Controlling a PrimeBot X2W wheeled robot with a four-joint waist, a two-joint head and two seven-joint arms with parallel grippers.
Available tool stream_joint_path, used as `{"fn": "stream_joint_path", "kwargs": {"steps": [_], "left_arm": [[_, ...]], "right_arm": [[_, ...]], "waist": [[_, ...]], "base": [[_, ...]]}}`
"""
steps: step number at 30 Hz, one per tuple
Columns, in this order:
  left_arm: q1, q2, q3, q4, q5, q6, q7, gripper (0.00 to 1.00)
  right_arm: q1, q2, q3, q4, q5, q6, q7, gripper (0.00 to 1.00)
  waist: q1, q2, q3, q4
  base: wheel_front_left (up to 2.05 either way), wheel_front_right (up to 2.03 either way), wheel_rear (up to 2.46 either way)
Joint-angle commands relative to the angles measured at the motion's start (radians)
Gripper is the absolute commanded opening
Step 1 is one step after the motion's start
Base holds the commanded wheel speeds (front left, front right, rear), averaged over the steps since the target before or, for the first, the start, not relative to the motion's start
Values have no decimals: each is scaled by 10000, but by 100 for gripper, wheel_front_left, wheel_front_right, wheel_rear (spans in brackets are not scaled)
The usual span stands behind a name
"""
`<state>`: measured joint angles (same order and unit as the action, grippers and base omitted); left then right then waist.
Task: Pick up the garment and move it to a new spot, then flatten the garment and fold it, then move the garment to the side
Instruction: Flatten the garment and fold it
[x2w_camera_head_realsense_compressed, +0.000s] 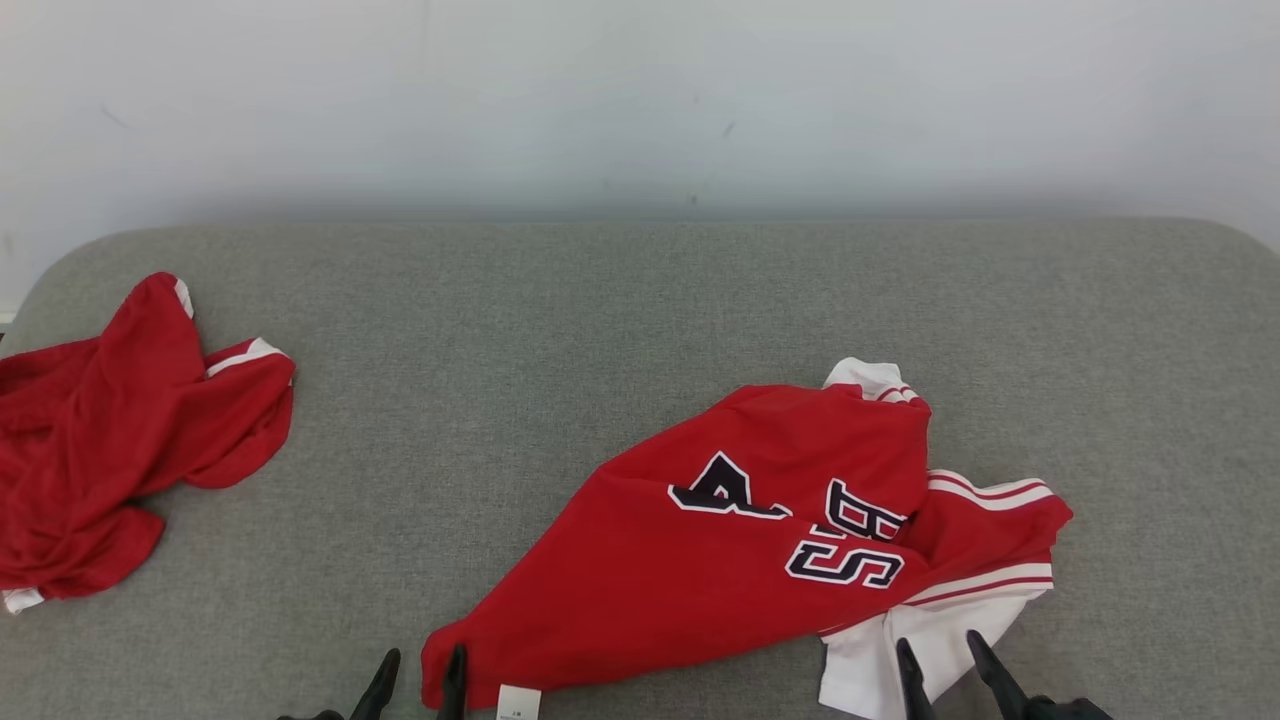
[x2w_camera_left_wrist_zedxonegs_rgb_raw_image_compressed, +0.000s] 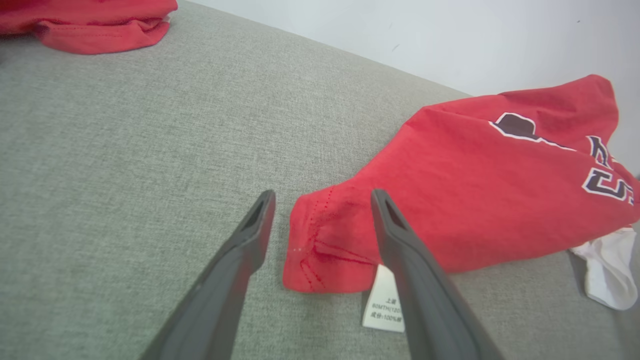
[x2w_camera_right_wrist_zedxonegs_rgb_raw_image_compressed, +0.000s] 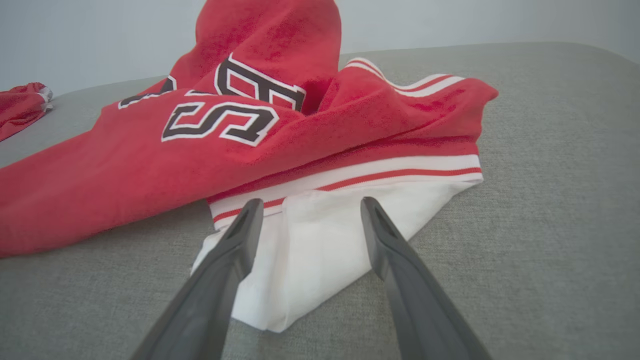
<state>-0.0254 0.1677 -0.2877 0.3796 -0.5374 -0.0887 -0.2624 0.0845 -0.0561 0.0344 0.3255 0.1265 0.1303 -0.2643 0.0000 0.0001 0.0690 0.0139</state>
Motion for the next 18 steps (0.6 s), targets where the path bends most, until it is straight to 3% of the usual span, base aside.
{"fn": "stream_joint_path", "kwargs": {"steps": [1,9,18], "left_arm": [[100,-77,90,-24,140,-76,-30,100],[22,-195,296,444,471,-307,-30,100],[-659,31,-234,1545,342,-411,-30,100]], "right_arm": [[-152,-108,92,76,-110,11,-5,100],[-952,-649,546,1049,-469,11,-5,100],[-1577,-998,1207,1971,-488,11,-5,100]], "waist": [[0,-1,38,54],[0,-1,99,216],[0,-1,178,175]], "base": [[0,0,0],[0,0,0],[0,0,0]]}}
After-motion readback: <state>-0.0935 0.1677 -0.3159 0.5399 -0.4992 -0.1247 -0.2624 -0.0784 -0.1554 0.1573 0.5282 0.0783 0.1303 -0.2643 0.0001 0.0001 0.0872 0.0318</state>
